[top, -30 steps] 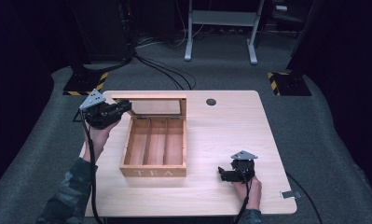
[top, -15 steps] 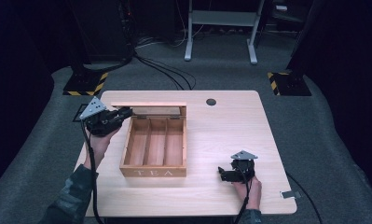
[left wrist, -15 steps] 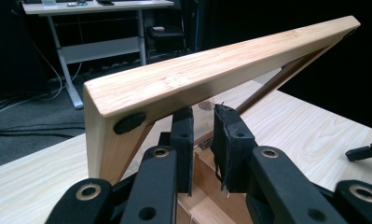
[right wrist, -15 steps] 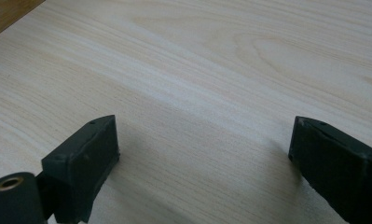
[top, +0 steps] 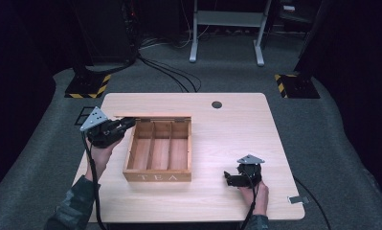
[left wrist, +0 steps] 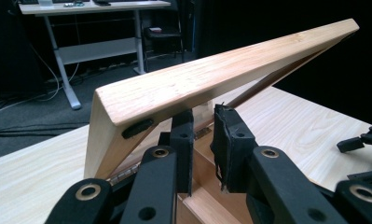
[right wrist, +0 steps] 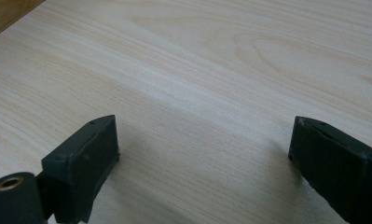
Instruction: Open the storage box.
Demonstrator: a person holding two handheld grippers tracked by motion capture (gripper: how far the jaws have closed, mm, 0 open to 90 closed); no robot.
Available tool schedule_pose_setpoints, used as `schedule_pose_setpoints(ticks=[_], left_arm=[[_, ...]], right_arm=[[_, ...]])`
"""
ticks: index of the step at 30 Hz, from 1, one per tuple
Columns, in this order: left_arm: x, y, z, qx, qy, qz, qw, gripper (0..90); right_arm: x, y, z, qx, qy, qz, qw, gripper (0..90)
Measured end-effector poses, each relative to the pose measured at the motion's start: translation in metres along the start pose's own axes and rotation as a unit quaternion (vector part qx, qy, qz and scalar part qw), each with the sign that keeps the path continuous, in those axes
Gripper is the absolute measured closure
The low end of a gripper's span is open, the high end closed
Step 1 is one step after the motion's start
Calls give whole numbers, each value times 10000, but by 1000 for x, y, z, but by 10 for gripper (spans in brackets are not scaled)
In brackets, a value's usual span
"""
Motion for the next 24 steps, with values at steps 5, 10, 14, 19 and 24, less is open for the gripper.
schedule_pose_setpoints(ticks=[5, 10, 14, 19, 24], left_arm=[[-5, 2, -8, -10, -15, -5, 10000, 777], [-9, 4, -16, -12, -33, -16, 10000, 777], [-11, 6, -24, 46, -17, -47, 10000, 775], [-13, 7, -35, 168, 43, -135, 9998, 774], [-17, 8, -43, 178, 35, -127, 9998, 769]], right_arm=[[0, 0, 0, -1, 1, 0, 10000, 77], [0, 0, 0, 3, 4, 6, 10000, 78], [0, 0, 0, 4, 4, 5, 10000, 78], [0, 0, 0, 0, 4, 5, 10000, 78], [0, 0, 0, 3, 9, 9, 10000, 79]])
Point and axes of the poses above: each handheld gripper's, and its own axes: y roughly backward along the jaws, z roughly out of its top, x roughly to its left, the point moved 4 cm from there along -y, roughly forward along the jaws, and after that the axes turned 2 degrees about x, right-handed, at the moved point
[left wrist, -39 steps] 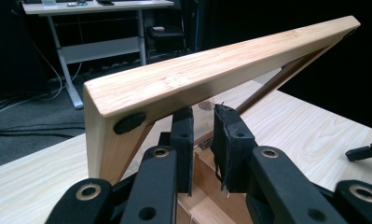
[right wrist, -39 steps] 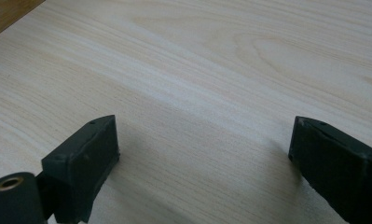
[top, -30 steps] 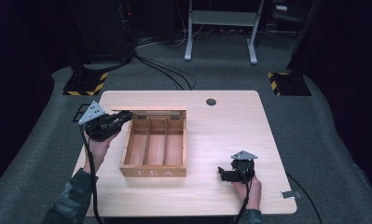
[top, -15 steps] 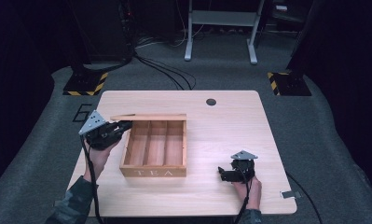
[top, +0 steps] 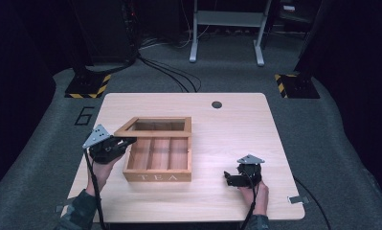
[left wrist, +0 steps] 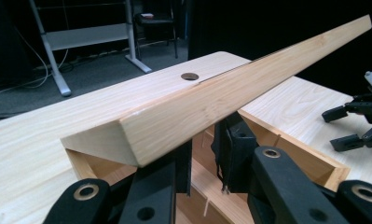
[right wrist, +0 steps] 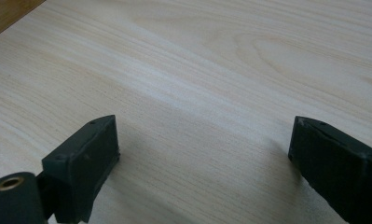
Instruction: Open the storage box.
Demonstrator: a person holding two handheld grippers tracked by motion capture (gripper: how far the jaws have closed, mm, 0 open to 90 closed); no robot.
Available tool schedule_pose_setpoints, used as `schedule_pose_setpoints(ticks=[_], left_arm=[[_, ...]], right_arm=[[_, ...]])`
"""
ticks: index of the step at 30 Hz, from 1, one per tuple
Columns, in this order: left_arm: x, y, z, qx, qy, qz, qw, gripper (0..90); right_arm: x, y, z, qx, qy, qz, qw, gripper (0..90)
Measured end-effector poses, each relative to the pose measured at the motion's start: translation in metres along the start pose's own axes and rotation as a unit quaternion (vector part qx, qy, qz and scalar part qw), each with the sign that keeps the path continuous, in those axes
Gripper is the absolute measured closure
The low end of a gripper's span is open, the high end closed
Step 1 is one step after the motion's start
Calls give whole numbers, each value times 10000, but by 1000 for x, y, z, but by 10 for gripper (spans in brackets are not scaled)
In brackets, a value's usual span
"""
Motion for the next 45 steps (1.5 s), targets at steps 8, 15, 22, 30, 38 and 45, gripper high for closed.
schedule_pose_setpoints(ticks=[8, 15, 22, 30, 38, 45], left_arm=[[-5, 1, -14, 52, -15, 2, 10000, 769], [-8, -2, -33, 132, 165, 14, 9998, 748], [-9, -4, -51, 257, 285, -7, 9993, 744], [-13, -5, -72, 362, 447, 10, 9983, 740], [-13, -1, -85, 577, 558, -32, 9968, 726], [-16, 5, -92, 705, 594, 16, 9957, 716]], right_arm=[[0, 0, 0, -1, -1, 1, 10000, 79], [0, 0, 0, 3, 1, 3, 10000, 79], [0, 0, 0, 1, 2, 2, 10000, 79], [0, 0, 0, 2, 3, 0, 10000, 80], [0, 0, 0, 2, 7, 4, 10000, 80], [0, 0, 0, 2, 6, 4, 10000, 80]])
Point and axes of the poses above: each handheld gripper's, and its own axes: y roughly backward along the jaws, z roughly out of its top, x roughly to its left, the point moved 4 cm from there along -y, roughly forward along the jaws, and after that the axes turned 2 degrees about x, right-handed, at the moved point
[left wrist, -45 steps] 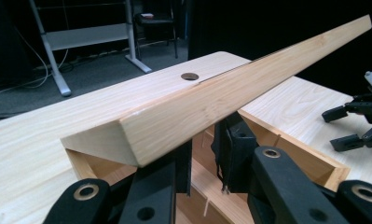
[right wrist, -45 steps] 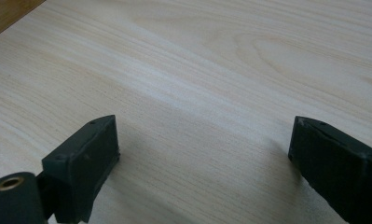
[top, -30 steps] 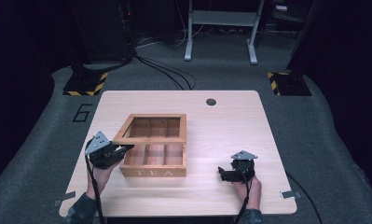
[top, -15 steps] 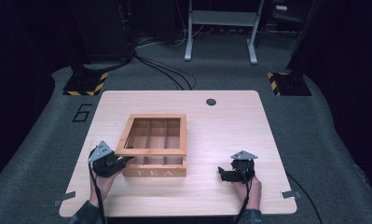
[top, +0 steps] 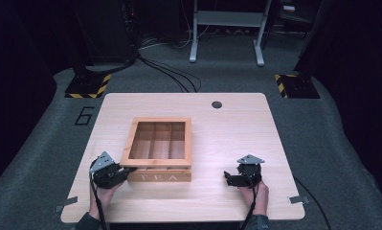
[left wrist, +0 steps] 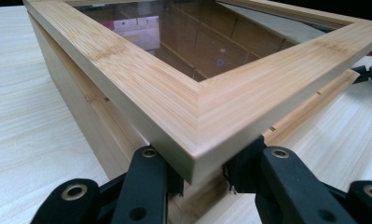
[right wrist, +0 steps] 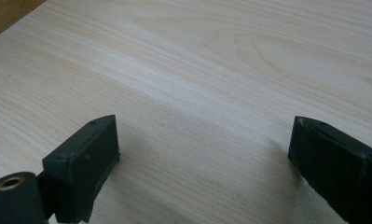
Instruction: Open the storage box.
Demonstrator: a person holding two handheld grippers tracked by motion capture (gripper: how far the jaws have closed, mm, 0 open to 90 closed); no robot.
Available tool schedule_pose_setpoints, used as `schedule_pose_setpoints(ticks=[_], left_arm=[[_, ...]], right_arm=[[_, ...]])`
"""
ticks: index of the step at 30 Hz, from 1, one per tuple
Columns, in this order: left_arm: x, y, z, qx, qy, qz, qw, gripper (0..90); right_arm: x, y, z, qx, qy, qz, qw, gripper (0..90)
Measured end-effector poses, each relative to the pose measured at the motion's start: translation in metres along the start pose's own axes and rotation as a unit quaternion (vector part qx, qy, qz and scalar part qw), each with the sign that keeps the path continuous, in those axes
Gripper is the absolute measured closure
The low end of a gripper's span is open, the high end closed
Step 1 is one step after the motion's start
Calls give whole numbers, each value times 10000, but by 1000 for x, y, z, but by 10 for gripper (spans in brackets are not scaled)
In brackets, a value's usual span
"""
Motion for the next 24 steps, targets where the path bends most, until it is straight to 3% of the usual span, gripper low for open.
schedule_pose_setpoints(ticks=[5, 11, 20, 24], left_arm=[[-2, 5, 0, -6, 4, 32, 10000, 712], [-8, 12, -2, 180, -91, -4, 9998, 686], [-9, 26, -5, 95, -45, 146, 9998, 657], [-9, 33, -9, 138, -130, 150, 9997, 654]], right_arm=[[0, 0, 0, 4, -2, 2, 10000, 80], [0, 0, 0, 2, -2, 0, 10000, 81], [0, 0, 0, -6, 22, -1, 10000, 80], [0, 0, 0, -1, 3, 0, 10000, 81]])
Point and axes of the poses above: each handheld gripper's, and its own axes: y roughly backward along the jaws, z roughly out of its top, x roughly to its left, the point moved 4 cm from there along -y, roughly forward along the jaws, and after that the axes turned 2 degrees about x, right-handed, at the moved point
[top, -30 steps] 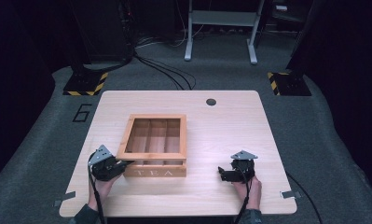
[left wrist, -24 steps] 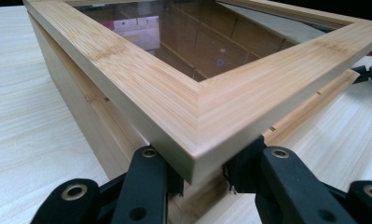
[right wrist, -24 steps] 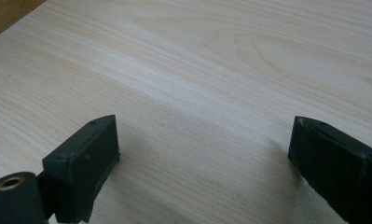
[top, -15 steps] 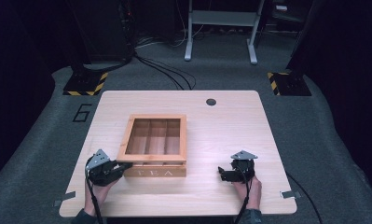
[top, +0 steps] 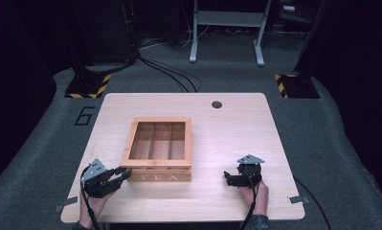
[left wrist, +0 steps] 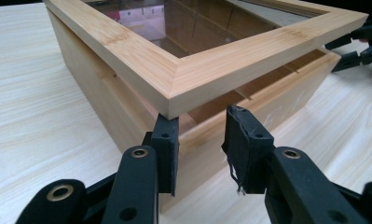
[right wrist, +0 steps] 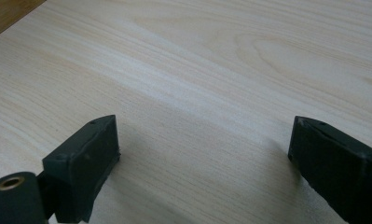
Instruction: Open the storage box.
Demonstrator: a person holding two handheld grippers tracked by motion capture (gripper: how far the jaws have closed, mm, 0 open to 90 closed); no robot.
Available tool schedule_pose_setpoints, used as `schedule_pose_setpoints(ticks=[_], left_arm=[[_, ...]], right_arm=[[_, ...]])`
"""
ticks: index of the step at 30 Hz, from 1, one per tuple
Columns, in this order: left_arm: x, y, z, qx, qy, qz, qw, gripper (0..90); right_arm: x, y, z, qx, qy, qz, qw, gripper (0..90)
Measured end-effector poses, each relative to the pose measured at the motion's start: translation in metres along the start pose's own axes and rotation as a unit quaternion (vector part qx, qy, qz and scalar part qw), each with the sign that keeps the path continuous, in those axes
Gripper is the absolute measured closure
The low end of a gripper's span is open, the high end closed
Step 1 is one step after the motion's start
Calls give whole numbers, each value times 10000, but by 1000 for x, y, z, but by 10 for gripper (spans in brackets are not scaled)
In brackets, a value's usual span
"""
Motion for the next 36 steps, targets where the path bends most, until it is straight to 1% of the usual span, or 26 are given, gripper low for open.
schedule_pose_setpoints(ticks=[2, 3, 4, 5, 6, 7, 8, 9, 10, 12, 13, 15, 16, 17, 19, 20, 23, 24, 27, 28, 29, 30, 31, 32, 34, 36], left_arm=[[1, 5, -2, 9, -16, -1, 10000, 647], [2, 7, -4, 8, -11, 39, 10000, 634], [5, 7, -6, 128, -18, 91, 9999, 611], [7, 7, -10, 154, 13, 56, 9999, 591], [9, 8, -13, 174, 90, 19, 9998, 592], [10, 8, -16, 236, 88, 55, 9997, 588], [12, 8, -19, 218, 93, 95, 9997, 582], [14, 8, -21, 224, 148, 104, 9996, 574], [16, 9, -24, 296, 155, 127, 9994, 564], [18, 10, -25, 299, 151, 135, 9993, 557], [23, 9, -28, 329, 161, 255, 9990, 540], [29, 7, -32, 416, 236, 338, 9983, 502], [33, 5, -34, 503, 219, 385, 9978, 485], [37, 3, -36, 588, 256, 489, 9967, 448], [44, -1, -41, 735, 315, 574, 9951, 390], [47, -3, -43, 775, 327, 657, 9943, 361], [54, -8, -46, 926, 322, 791, 9920, 302], [56, -10, -47, 935, 315, 846, 9915, 290], [61, -15, -49, 946, 429, 808, 9913, 251], [62, -16, -50, 993, 466, 798, 9908, 240], [63, -18, -50, 989, 485, 828, 9905, 225], [64, -17, -49, 1044, 448, 812, 9902, 201], [65, -19, -49, 1029, 450, 854, 9900, 197], [65, -19, -49, 1076, 469, 841, 9895, 191], [66, -19, -49, 1082, 456, 856, 9894, 184], [66, -19, -49, 1150, 393, 908, 9884, 181]], right_arm=[[0, 0, 0, -3, 19, 1, 10000, 81], [0, 0, 0, -5, 18, 0, 10000, 81], [0, 0, 0, 2, -3, 0, 10000, 81], [0, 0, 0, -6, 20, -1, 10000, 81], [0, 0, 0, 1, 1, 0, 10000, 81], [0, 0, 0, -3, 6, 9, 10000, 86], [0, 0, 0, 12, 17, 17, 10000, 87], [0, 0, 0, -14, 13, 10, 10000, 87], [0, 0, 0, 9, 15, 15, 10000, 87], [0, 0, 0, -16, 12, 10, 10000, 87], [0, 0, 0, 4, 36, 15, 10000, 87], [0, 0, 0, -18, 17, 8, 10000, 87], [0, 0, 0, 12, 14, 16, 10000, 87], [0, 0, 0, 5, 28, 12, 10000, 87], [0, 0, 0, -4, 14, 10, 10000, 87], [0, 0, 0, -23, 25, 5, 10000, 87], [0, 0, 0, -13, 11, 4, 10000, 87], [0, 0, 0, -11, 10, 6, 10000, 87], [0, 0, 0, -33, 8, -3, 10000, 87], [0, 0, 0, -32, 9, -1, 10000, 87], [0, 0, 0, -27, 10, -1, 10000, 87], [0, 0, 0, -17, 14, 0, 10000, 87], [0, 0, 0, -24, 9, 0, 10000, 87], [0, 0, 0, -17, 11, 2, 10000, 87], [0, 0, 0, -17, 15, 0, 10000, 87], [0, 0, 0, -19, 15, 0, 10000, 87]])
Point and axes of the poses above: each handheld gripper's, and its own axes: y roughly backward along the jaws, z roughly out of its top, x roughly to its left, the point moved 4 cm from there along -y, roughly forward along the jaws, and after that the axes turned 2 degrees about x, right-handed, at the moved point
